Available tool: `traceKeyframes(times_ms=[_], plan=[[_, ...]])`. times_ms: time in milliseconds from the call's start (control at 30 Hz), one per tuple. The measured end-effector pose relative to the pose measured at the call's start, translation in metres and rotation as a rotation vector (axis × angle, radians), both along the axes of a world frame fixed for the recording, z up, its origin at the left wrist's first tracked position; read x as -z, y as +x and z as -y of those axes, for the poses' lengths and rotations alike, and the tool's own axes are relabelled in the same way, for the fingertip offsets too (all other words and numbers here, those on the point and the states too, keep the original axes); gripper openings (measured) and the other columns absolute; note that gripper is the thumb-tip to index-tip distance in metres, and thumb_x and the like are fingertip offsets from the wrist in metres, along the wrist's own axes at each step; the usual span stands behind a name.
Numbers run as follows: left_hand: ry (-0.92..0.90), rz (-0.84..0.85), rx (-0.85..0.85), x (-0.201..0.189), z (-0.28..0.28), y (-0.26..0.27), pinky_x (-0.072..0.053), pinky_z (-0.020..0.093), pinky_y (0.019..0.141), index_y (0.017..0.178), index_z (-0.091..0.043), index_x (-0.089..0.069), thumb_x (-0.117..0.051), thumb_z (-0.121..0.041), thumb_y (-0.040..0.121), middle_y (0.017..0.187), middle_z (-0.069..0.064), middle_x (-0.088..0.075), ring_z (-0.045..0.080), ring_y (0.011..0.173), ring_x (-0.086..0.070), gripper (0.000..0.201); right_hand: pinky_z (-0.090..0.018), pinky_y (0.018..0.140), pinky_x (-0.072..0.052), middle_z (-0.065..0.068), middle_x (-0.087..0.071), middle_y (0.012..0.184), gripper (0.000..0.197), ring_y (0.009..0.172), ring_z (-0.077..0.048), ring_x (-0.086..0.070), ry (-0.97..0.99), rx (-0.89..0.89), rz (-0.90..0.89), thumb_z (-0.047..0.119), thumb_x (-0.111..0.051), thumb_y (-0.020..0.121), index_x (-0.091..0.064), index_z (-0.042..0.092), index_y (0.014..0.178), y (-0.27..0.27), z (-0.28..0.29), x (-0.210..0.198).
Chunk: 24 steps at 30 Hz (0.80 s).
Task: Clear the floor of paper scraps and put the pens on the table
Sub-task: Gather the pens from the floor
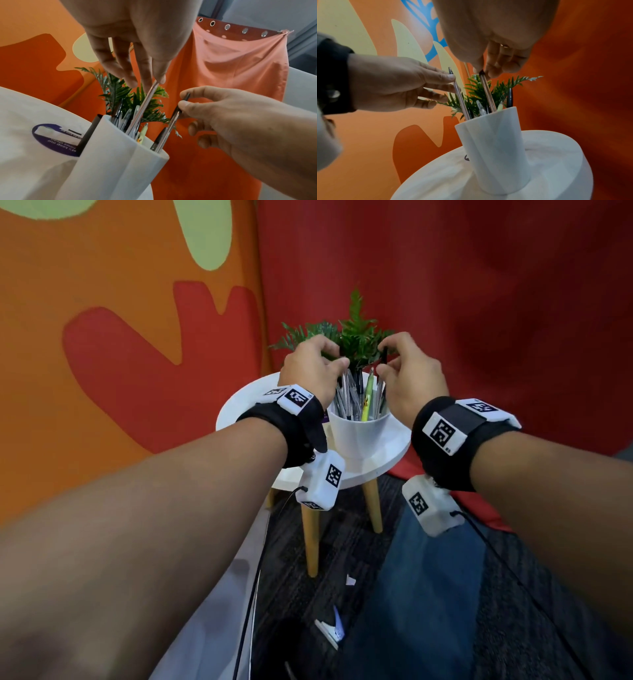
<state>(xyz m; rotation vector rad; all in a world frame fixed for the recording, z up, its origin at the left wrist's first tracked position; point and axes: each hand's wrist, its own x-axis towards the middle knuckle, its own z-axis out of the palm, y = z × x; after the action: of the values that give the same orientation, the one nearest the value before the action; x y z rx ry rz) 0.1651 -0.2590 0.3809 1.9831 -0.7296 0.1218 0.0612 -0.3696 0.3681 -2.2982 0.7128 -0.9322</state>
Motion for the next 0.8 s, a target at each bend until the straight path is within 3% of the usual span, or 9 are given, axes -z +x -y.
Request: traceKeyframes(times_ms=[167, 300, 400, 500, 567, 633, 700, 800], plan=[[0.092, -0.022, 0.001, 0.012, 0.009, 0.007, -0.056, 0.035, 0.071, 0.086, -0.027, -0.062, -0.072, -0.035, 0.081, 0.078, -0.003, -0.070, 0.019, 0.075, -0.067, 0.013, -0.035, 0.077, -0.049, -0.007, -0.065, 0.104, 0.025, 0.091, -0.031, -0.061, -0.009, 0.058, -0.146, 0.028, -0.053, 0.095, -0.053, 0.029, 0.119, 0.017, 0.005, 0.001], [0.168, -0.034, -0.012, 0.020, 0.012, 0.010, -0.048, 0.028, 0.062, 0.088, -0.022, -0.065, -0.073, -0.035, 0.081, 0.080, 0.000, -0.068, 0.023, 0.075, -0.064, 0.016, -0.034, 0.077, -0.045, -0.012, -0.063, 0.117, 0.037, 0.101, -0.034, -0.060, -0.056, 0.105, -0.245, 0.025, -0.055, 0.096, -0.049, 0.026, 0.132, 0.027, 0.008, -0.002], [0.196, -0.084, -0.001, 0.021, 0.014, 0.010, -0.055, 0.033, 0.072, 0.101, -0.020, -0.070, -0.074, -0.030, 0.082, 0.090, 0.003, -0.071, 0.025, 0.083, -0.066, 0.022, -0.036, 0.083, -0.047, -0.012, -0.063, 0.120, 0.041, 0.106, -0.035, -0.060, -0.027, 0.114, -0.310, 0.022, -0.058, 0.094, -0.050, 0.023, 0.134, 0.030, 0.009, -0.001], [0.204, -0.102, 0.036, 0.021, 0.008, 0.010, -0.053, 0.034, 0.088, 0.121, -0.016, -0.066, -0.074, -0.022, 0.083, 0.098, 0.002, -0.073, 0.020, 0.094, -0.067, 0.038, -0.038, 0.092, -0.050, -0.009, -0.065, 0.119, 0.041, 0.110, -0.033, -0.059, 0.003, 0.094, -0.309, 0.023, -0.058, 0.093, -0.052, 0.025, 0.134, 0.026, 0.009, 0.000], [0.152, -0.107, 0.064, 0.018, 0.003, 0.007, -0.054, 0.033, 0.090, 0.124, -0.014, -0.063, -0.073, -0.017, 0.084, 0.098, 0.000, -0.073, 0.017, 0.095, -0.067, 0.041, -0.038, 0.092, -0.050, -0.006, -0.066, 0.118, 0.039, 0.109, -0.032, -0.060, 0.002, 0.086, -0.286, 0.024, -0.055, 0.093, -0.053, 0.028, 0.133, 0.020, 0.008, -0.002], [0.117, -0.070, 0.063, 0.013, -0.004, -0.002, -0.054, 0.027, 0.078, 0.116, -0.018, -0.066, -0.071, -0.021, 0.086, 0.090, -0.005, -0.071, 0.015, 0.088, -0.067, 0.031, -0.036, 0.086, -0.051, -0.003, -0.067, 0.109, 0.029, 0.100, -0.030, -0.062, 0.000, 0.087, -0.216, 0.023, -0.053, 0.092, -0.058, 0.029, 0.120, 0.009, 0.003, -0.005], [0.115, 0.004, 0.050, 0.008, -0.012, -0.018, -0.047, 0.023, 0.060, 0.095, -0.022, -0.068, -0.067, -0.029, 0.087, 0.071, -0.010, -0.063, 0.013, 0.071, -0.061, 0.011, -0.035, 0.075, -0.050, -0.002, -0.063, 0.094, 0.013, 0.085, -0.030, -0.060, -0.004, 0.079, -0.110, 0.019, -0.052, 0.089, -0.056, 0.024, 0.101, -0.005, -0.009, -0.006], [0.131, 0.061, 0.069, 0.014, -0.028, -0.053, -0.040, 0.026, 0.054, 0.067, -0.024, -0.053, -0.059, -0.031, 0.086, 0.056, -0.008, -0.053, 0.017, 0.060, -0.054, 0.021, -0.038, 0.064, -0.042, -0.006, -0.055, 0.079, 0.009, 0.070, -0.032, -0.050, 0.013, 0.029, -0.020, 0.013, -0.046, 0.085, -0.041, 0.021, 0.086, -0.029, -0.038, 0.002]])
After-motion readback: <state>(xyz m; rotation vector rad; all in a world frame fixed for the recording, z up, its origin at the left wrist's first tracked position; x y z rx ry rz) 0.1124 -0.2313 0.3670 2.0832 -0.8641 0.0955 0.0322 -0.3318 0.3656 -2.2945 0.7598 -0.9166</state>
